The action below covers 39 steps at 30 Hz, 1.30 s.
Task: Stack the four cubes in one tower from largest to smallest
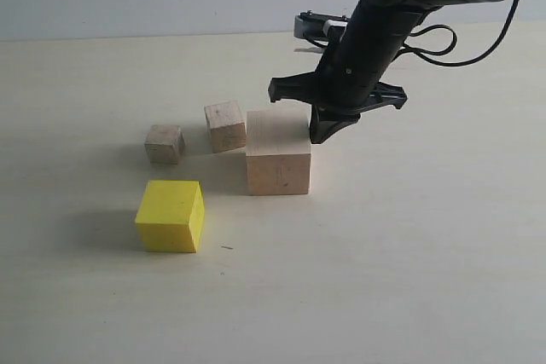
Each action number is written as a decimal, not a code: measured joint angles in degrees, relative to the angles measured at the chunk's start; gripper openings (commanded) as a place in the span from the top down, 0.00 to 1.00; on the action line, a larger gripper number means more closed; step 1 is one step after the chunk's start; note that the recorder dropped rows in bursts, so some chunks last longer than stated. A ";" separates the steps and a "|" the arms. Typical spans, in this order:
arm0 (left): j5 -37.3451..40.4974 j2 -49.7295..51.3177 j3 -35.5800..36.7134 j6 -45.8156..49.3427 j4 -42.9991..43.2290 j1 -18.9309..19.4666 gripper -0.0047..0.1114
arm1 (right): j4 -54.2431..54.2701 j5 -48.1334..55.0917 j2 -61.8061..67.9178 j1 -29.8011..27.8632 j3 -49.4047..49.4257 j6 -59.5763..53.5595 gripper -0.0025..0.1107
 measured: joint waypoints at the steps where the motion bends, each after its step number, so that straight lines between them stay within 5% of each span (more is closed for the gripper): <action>1: 0.00 0.00 0.00 0.00 0.00 0.00 0.96 | 0.00 -0.10 0.00 0.00 0.00 -0.12 0.98; 8: 0.11 0.00 0.00 0.00 0.00 0.00 0.96 | -0.81 0.77 -1.39 0.00 0.09 0.01 0.98; 14: 0.11 0.00 0.00 0.10 -0.55 0.00 0.94 | -13.03 0.21 -11.56 0.00 2.93 6.45 0.98; 21: -3.48 3.09 2.66 12.73 -17.50 0.00 0.66 | -10.88 -2.98 -29.08 0.00 16.75 7.29 0.98; 27: -6.14 12.34 2.99 27.63 -33.03 0.00 0.29 | -5.12 -3.15 -44.70 0.00 25.02 5.23 0.98; 33: -6.73 23.86 2.99 40.13 -46.55 -0.64 0.29 | -3.36 -0.72 -56.31 0.00 27.32 5.01 0.98; 39: -10.06 31.37 0.08 43.08 -48.73 -5.24 0.29 | -1.41 1.99 -64.19 0.00 27.32 5.01 0.98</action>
